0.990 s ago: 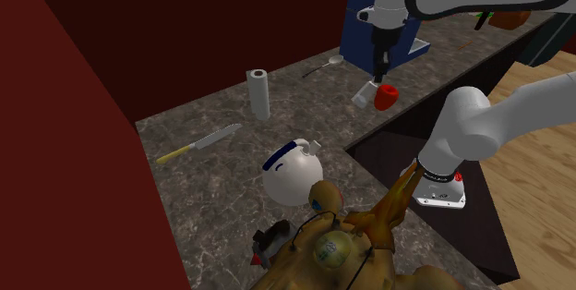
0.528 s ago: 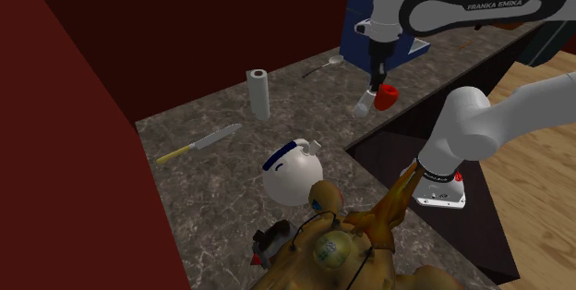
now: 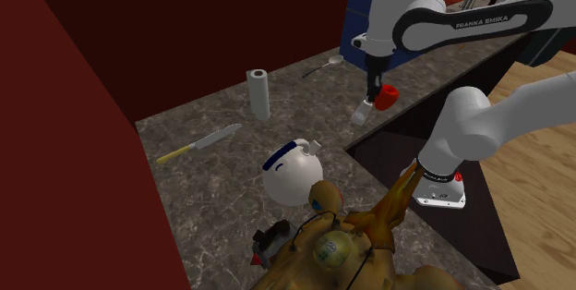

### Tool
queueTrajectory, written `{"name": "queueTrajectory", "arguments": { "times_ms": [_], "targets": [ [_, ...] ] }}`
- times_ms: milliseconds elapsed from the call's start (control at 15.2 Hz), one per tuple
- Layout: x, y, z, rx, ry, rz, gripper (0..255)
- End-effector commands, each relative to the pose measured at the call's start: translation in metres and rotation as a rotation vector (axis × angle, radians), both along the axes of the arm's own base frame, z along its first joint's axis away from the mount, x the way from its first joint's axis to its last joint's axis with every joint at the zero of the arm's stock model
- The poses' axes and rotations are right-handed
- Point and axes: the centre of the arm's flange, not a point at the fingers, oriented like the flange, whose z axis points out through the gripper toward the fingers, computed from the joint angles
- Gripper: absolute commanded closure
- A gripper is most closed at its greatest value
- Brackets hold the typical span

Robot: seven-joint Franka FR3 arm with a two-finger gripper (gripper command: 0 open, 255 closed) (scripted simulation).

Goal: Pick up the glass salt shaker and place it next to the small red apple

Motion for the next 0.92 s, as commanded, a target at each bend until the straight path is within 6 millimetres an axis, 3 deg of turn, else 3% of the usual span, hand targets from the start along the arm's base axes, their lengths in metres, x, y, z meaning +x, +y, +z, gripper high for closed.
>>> {"name": "queueTrajectory", "arguments": {
  "times_ms": [0,594,858],
  "targets": [
    [0.000,0.000,-0.010,0.000,-0.001,0.000,255],
    [0.000,0.000,-0.059,0.000,-0.001,0.000,255],
    [0.000,0.000,-0.059,0.000,-0.001,0.000,255]
  ]
}}
